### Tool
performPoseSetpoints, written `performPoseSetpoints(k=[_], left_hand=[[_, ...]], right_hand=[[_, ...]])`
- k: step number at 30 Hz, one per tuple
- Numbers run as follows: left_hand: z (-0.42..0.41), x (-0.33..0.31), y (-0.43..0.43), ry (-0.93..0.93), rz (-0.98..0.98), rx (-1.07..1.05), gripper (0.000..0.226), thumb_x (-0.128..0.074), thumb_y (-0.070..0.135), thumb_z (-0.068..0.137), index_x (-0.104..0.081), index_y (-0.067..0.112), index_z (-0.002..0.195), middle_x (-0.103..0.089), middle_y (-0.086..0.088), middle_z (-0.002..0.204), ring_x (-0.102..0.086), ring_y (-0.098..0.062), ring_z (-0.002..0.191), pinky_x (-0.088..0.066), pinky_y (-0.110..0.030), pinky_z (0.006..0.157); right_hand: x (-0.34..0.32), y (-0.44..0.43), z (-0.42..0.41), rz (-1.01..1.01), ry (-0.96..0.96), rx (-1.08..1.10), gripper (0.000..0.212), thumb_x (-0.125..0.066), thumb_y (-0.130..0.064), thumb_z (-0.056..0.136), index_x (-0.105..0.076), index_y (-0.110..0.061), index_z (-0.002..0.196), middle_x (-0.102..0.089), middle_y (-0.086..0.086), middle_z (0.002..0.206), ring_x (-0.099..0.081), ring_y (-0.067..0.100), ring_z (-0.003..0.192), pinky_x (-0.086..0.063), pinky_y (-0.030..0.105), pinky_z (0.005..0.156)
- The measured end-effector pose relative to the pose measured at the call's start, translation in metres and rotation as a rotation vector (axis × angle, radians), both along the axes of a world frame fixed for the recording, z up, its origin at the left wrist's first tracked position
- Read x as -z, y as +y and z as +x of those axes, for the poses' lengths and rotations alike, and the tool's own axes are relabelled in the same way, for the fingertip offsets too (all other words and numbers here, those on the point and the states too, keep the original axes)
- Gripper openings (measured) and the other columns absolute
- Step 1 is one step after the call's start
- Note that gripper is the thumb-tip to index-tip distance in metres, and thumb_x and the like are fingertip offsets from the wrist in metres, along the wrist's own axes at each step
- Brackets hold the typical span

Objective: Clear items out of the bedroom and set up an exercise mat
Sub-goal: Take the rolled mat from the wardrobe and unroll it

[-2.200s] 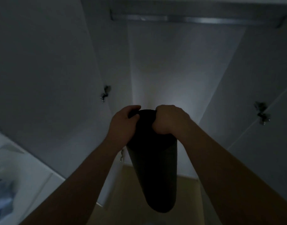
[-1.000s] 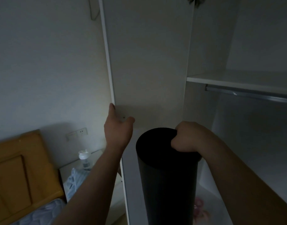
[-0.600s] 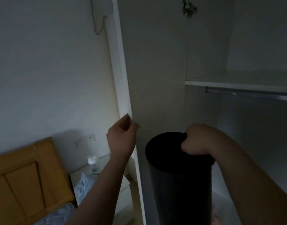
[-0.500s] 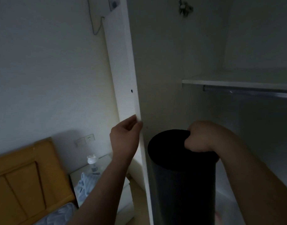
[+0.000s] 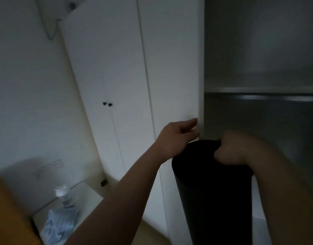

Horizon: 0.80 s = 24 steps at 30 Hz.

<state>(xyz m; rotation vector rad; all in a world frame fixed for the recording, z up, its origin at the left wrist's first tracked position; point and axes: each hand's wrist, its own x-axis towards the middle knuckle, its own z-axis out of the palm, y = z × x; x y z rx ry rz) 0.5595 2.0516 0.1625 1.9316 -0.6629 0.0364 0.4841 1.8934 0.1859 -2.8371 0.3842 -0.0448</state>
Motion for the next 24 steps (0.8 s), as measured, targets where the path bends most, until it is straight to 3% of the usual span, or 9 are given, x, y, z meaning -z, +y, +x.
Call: performPoseSetpoints(k=[3,6,9,13,15,17,19,24], left_hand=[[0.01,-0.004,-0.042,0.048,0.057,0.114,0.057,-0.065,0.024,0.094,-0.045,0.022,0.148,-0.053,0.001,0.146,-0.05,-0.005,0.131,-0.034,-0.031,0.116],[0.023,-0.008,-0.072,0.074,0.073,0.165,0.065,-0.065,0.024,0.094,-0.037,0.016,0.152,-0.047,-0.003,0.15,-0.046,-0.01,0.135,-0.032,-0.033,0.117],[0.029,-0.017,-0.091,0.124,0.089,0.196,0.068,-0.064,0.026,0.095,-0.033,0.011,0.153,-0.042,-0.001,0.153,-0.043,-0.015,0.138,-0.033,-0.036,0.117],[0.036,-0.027,-0.108,0.273,0.024,0.276,0.047,-0.059,0.015,0.097,-0.047,0.003,0.141,-0.055,0.002,0.135,-0.051,-0.013,0.122,-0.038,-0.023,0.094],[0.04,-0.028,-0.115,0.362,0.012,0.327,0.056,-0.058,0.016,0.098,-0.037,0.009,0.148,-0.047,0.005,0.136,-0.043,-0.012,0.125,-0.034,-0.026,0.098],[0.047,-0.027,-0.123,0.424,-0.009,0.363,0.065,-0.057,0.019,0.098,-0.026,0.013,0.154,-0.035,0.002,0.154,-0.033,-0.017,0.141,-0.03,-0.032,0.11],[0.052,-0.028,-0.129,0.447,-0.035,0.394,0.065,-0.057,0.018,0.098,-0.025,0.013,0.154,-0.031,-0.001,0.158,-0.03,-0.02,0.143,-0.029,-0.032,0.109],[0.069,-0.027,-0.141,0.495,-0.08,0.453,0.055,-0.061,0.015,0.096,-0.036,0.012,0.145,-0.044,0.003,0.13,-0.04,-0.014,0.125,-0.03,-0.032,0.102]], right_hand=[[0.0,-0.019,-0.014,0.005,-0.001,0.1,0.021,-0.06,-0.03,0.069,-0.06,-0.01,0.07,-0.056,0.004,0.071,-0.06,0.023,0.07,-0.05,0.026,0.066],[0.0,-0.032,-0.022,-0.028,-0.005,0.189,0.049,-0.054,-0.038,0.06,-0.071,-0.012,0.099,-0.07,0.011,0.103,-0.067,0.026,0.086,-0.056,0.03,0.078],[0.0,-0.044,-0.025,-0.046,-0.025,0.249,0.068,-0.049,-0.04,0.052,-0.07,-0.015,0.112,-0.069,0.013,0.116,-0.068,0.029,0.099,-0.057,0.035,0.087],[-0.004,-0.049,-0.025,-0.05,-0.035,0.328,0.068,-0.05,-0.04,0.051,-0.07,-0.015,0.112,-0.068,0.014,0.116,-0.067,0.03,0.097,-0.057,0.036,0.087],[-0.004,-0.049,-0.023,-0.047,-0.045,0.363,0.068,-0.05,-0.041,0.051,-0.071,-0.015,0.111,-0.069,0.014,0.114,-0.067,0.03,0.096,-0.057,0.034,0.085],[-0.005,-0.047,-0.023,-0.033,-0.048,0.407,0.069,-0.05,-0.041,0.052,-0.071,-0.015,0.111,-0.069,0.013,0.112,-0.067,0.029,0.092,-0.055,0.029,0.079],[-0.006,-0.046,-0.024,-0.004,-0.048,0.448,0.067,-0.05,-0.042,0.053,-0.07,-0.015,0.111,-0.068,0.013,0.11,-0.064,0.027,0.085,-0.051,0.026,0.072],[-0.003,-0.044,-0.031,0.021,-0.051,0.531,0.062,-0.05,-0.04,0.055,-0.072,-0.016,0.109,-0.07,0.01,0.106,-0.066,0.023,0.086,-0.052,0.025,0.072]])
